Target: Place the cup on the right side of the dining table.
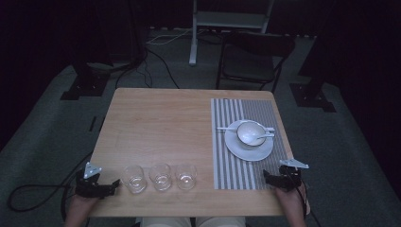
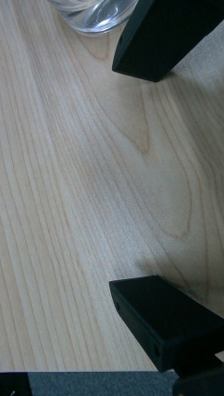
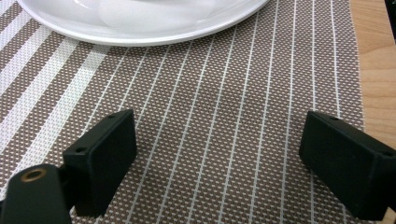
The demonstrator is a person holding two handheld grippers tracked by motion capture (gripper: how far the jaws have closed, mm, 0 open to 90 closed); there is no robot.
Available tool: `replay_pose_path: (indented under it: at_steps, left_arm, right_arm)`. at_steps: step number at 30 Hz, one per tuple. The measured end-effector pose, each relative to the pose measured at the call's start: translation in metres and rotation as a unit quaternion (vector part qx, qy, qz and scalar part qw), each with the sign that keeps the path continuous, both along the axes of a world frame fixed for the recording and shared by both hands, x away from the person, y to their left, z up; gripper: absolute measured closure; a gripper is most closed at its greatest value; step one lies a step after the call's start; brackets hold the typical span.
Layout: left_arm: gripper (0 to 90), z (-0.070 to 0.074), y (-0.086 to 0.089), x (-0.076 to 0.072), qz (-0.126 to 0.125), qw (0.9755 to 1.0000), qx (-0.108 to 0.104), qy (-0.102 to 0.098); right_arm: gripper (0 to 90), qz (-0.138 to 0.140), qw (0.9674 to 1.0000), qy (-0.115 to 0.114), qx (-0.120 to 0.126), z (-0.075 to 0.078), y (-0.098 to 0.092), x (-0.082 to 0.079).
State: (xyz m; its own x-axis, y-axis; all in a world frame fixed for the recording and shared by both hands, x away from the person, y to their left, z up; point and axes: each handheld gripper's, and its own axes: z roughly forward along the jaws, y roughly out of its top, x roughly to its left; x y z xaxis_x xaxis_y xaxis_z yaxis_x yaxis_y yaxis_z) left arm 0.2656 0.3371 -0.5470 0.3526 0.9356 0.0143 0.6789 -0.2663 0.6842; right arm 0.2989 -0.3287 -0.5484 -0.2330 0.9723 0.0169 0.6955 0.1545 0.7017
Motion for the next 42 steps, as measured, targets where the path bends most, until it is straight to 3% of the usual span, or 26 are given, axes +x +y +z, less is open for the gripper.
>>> replay_pose_path:
  at_steps: [5, 7, 9, 16, 23, 42]
  left_arm:
    - [0.7, 0.000, 0.000, 0.000, 0.000, 1.0000, 0.000, 0.000]
    - [0.7, 0.000, 0.000, 0.000, 0.000, 1.0000, 0.000, 0.000]
    - [0.7, 0.000, 0.000, 0.000, 0.000, 1.0000, 0.000, 0.000]
    - [0.7, 0.000, 0.000, 0.000, 0.000, 1.0000, 0.000, 0.000]
    - [0.7, 0.000, 0.000, 0.000, -0.001, 1.0000, 0.000, 0.000]
    - [0.7, 0.000, 0.000, 0.000, -0.001, 1.0000, 0.000, 0.000]
  right_arm:
    - [10.7, 0.003, 1.0000, 0.003, -0.002, 0.001, 0.000, 0.001]
    - [10.7, 0.011, 0.9999, 0.003, 0.002, 0.001, -0.001, 0.000]
    - [10.8, 0.020, 0.9997, -0.011, 0.008, 0.005, -0.004, -0.004]
    - [10.7, 0.042, 0.9989, -0.007, 0.019, 0.010, -0.013, -0.012]
    - [10.8, 0.065, 0.9975, 0.003, 0.028, 0.013, -0.009, -0.013]
    - [10.9, 0.092, 0.9950, -0.012, 0.038, 0.032, -0.001, -0.019]
